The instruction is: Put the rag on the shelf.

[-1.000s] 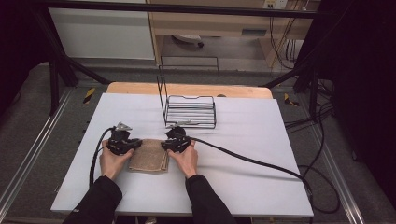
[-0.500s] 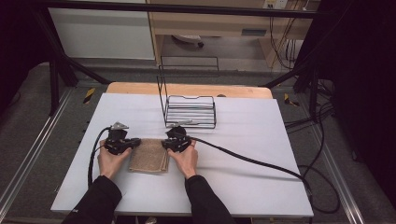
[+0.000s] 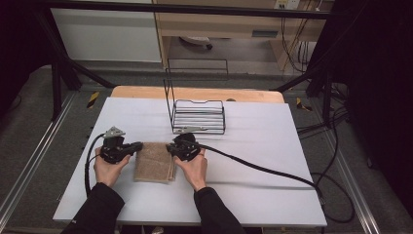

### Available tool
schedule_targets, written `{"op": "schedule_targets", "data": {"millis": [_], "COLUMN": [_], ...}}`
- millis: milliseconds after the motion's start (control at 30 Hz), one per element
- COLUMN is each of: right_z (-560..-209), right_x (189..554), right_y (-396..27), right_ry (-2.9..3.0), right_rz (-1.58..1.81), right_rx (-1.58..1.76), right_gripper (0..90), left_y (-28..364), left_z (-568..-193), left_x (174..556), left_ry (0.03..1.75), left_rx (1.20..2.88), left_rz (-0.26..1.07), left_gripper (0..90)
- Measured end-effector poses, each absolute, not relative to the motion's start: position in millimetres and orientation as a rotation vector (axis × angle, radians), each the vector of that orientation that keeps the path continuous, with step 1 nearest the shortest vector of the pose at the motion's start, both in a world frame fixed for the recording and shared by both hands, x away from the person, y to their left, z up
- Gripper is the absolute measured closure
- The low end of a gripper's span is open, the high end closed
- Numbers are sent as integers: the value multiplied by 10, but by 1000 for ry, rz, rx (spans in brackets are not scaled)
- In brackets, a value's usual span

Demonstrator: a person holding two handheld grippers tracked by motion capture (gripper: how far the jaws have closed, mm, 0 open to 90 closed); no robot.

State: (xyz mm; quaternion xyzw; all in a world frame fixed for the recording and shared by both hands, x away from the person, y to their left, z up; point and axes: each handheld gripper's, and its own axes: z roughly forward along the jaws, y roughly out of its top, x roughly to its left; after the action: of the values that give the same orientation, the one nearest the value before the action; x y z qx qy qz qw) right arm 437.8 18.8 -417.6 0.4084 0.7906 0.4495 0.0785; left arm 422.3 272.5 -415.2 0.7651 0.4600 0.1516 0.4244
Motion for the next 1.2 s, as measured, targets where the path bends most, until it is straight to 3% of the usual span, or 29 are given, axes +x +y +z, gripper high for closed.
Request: {"op": "schedule_targets", "data": {"millis": [1200], "right_z": [-3553], "right_x": [3976], "right_y": [-73], "right_ry": [2237], "right_rz": [1494], "right_rx": [1005], "right_gripper": [833], "left_y": [2625], "left_z": [-3608], "left_x": [3848], "left_ry": [1001], "left_rx": [1787], "left_rz": [468], "left_gripper": [854]}}
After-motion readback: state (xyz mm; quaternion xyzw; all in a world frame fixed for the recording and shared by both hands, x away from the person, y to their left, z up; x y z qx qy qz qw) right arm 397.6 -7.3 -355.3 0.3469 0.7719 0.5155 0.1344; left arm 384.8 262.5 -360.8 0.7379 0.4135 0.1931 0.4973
